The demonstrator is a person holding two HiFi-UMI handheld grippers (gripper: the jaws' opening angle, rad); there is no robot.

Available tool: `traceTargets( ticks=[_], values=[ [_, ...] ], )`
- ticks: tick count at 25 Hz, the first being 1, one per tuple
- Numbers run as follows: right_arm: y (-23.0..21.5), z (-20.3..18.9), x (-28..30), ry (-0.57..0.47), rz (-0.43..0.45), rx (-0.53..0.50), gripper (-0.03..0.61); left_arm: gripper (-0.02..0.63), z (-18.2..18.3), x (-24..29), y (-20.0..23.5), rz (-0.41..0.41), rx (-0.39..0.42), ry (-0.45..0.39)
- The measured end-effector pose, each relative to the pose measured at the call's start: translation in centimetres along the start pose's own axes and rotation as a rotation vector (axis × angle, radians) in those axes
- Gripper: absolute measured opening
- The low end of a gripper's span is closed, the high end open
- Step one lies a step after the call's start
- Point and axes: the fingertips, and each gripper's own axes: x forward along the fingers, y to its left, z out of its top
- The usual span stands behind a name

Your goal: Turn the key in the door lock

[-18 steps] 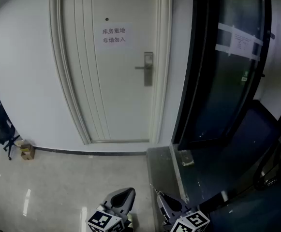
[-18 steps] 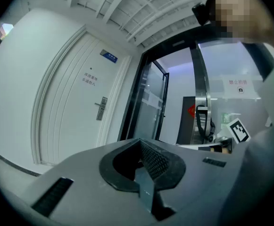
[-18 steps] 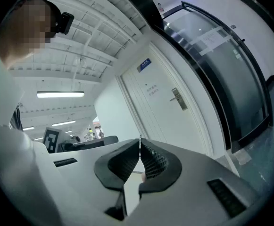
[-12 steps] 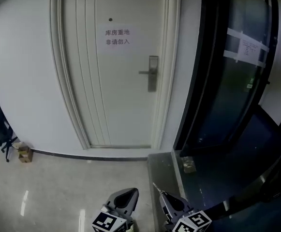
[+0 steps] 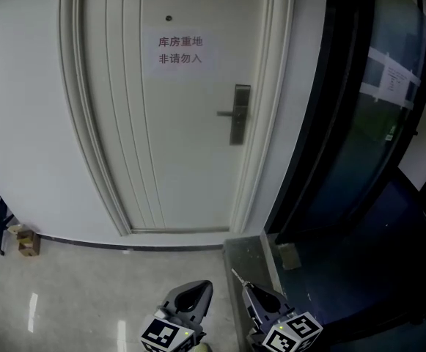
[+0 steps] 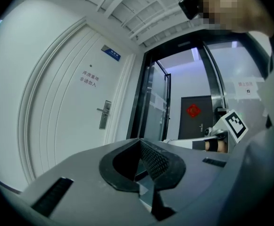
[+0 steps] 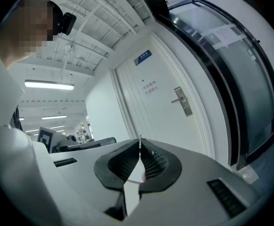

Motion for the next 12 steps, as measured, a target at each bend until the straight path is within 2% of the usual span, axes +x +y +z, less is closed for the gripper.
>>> traceTargets(
  ticks=[12],
  values=[
    [-5.5,1.9,8.1,0.015,-0.004,0.004,0.021,0.002,0.0,6.6,6.1,0.002,-0.039,0.025]
  ],
)
